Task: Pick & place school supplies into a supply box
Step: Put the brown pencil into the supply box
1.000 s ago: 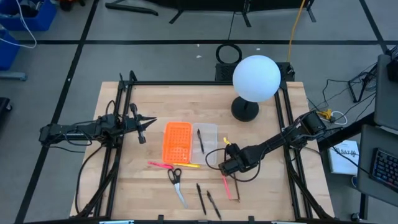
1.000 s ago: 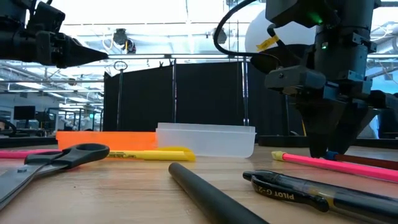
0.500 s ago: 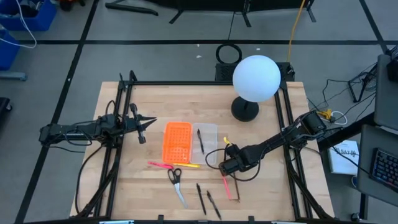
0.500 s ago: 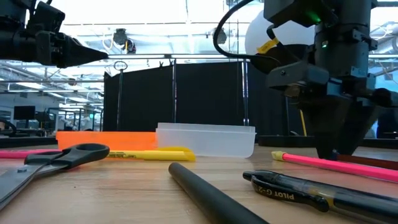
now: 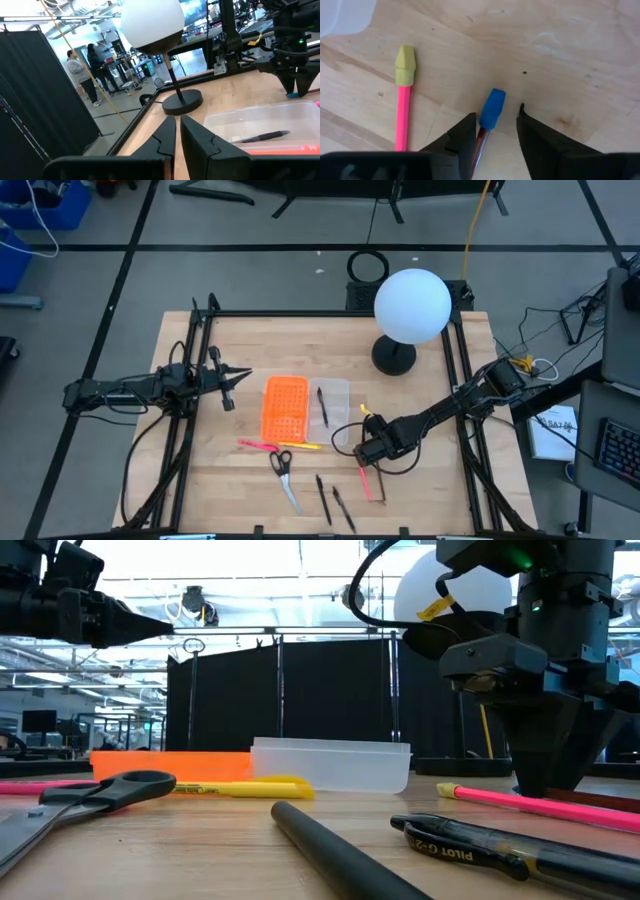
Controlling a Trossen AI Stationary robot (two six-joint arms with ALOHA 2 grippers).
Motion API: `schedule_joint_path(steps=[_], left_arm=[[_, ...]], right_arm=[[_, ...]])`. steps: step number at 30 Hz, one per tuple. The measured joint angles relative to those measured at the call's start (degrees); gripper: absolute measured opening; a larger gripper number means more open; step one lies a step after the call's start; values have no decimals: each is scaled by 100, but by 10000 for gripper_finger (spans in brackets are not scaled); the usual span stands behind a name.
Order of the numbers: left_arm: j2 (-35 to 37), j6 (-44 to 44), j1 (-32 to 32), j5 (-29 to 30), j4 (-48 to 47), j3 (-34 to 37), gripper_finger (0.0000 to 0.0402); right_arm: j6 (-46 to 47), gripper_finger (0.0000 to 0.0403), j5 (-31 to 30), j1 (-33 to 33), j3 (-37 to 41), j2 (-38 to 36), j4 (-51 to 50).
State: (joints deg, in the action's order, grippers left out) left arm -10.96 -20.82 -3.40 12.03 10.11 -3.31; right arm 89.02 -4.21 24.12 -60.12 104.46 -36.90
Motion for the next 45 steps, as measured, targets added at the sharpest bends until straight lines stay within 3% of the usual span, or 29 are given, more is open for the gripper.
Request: schedule_joint_path(steps=[11, 22, 30, 33, 38, 45], left_arm=[[0, 153, 0, -4, -83, 0, 35], [0, 248, -1, -2, -175, 0, 35], [0, 228, 0, -4, -173, 0, 35], [0, 213, 0, -2, -139, -1, 35], [0, 156, -1, -4, -127, -2, 35], [0, 147, -2, -4, -103, -2, 35]], right_arm=[[-315, 16, -92, -15, 0, -17, -17], [-427, 16, -259, 12, 18, -347, 292], [-431, 15, -519, 44, 20, -1182, 603], [-649, 15, -931, 18, 20, -1539, 956], [-1423, 15, -1517, -426, 16, -1949, 2102], [-2897, 15, -1512, -1492, 7, -2036, 3379]])
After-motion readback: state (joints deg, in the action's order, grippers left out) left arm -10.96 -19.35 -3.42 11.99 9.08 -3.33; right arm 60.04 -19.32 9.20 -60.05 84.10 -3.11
